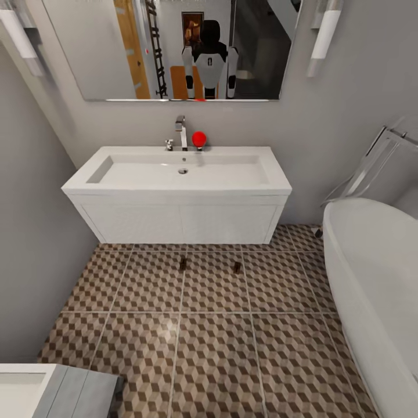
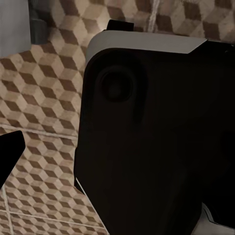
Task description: Take the four mousetraps from the cabinet in the bathroom and place them on the bathroom floor. Make sure all four end up on the same floor surface, and ensure that at least two of them are either under or directly next to the same bathroom sink.
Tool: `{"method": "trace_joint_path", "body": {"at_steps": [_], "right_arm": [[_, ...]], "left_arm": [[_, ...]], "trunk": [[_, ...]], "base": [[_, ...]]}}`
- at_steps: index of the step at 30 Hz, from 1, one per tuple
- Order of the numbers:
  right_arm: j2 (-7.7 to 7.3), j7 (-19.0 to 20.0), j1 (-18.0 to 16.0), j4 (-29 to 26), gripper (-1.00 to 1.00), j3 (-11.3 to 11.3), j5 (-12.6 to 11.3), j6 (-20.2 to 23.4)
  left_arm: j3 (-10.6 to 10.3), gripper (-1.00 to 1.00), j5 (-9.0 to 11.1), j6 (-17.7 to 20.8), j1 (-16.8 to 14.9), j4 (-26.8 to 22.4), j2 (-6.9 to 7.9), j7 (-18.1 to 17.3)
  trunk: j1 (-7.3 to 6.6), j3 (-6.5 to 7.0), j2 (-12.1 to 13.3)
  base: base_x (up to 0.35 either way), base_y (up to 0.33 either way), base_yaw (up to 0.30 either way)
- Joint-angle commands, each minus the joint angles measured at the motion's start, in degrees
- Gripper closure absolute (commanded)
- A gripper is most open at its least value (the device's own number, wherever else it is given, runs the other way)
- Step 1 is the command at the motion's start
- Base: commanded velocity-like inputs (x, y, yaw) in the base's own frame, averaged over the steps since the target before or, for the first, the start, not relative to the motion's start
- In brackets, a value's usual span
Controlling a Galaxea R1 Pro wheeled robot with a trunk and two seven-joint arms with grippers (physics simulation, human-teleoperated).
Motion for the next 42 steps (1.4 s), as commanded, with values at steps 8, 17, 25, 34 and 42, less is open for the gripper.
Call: {"method": "trace_joint_path", "body": {"at_steps": [8,17,25,34,42], "right_arm": [[0.03,-0.22,-0.06,0.18,-1.00,-0.48,0.60,-0.31],[0.07,-0.22,-0.06,0.18,-1.00,-0.48,0.59,-0.31],[0.07,-0.22,-0.06,0.18,-1.00,-0.48,0.60,-0.31],[0.08,-0.22,-0.06,0.18,-1.00,-0.48,0.62,-0.31],[0.08,-0.22,-0.06,0.18,-1.00,-0.48,0.60,-0.31]], "left_arm": [[0.37,-1.00,0.31,-0.24,-0.03,0.06,-0.02,0.01],[0.37,-1.00,0.32,-0.24,-0.03,0.06,-0.02,0.01],[0.37,-1.00,0.31,-0.24,-0.03,0.06,-0.02,0.01],[0.35,-1.00,0.31,-0.24,-0.04,0.06,-0.02,0.01],[0.39,-1.00,0.31,-0.24,-0.03,0.06,-0.02,0.01]], "trunk": [[0.00,0.67,-0.03],[0.00,1.47,-0.03],[0.00,2.18,-0.03],[0.00,2.98,-0.03],[0.00,3.69,-0.03]], "base": [[0.000,0.000,0.000],[0.000,0.000,0.000],[0.000,0.000,0.000],[0.000,0.000,0.000],[0.000,0.000,0.000]]}}
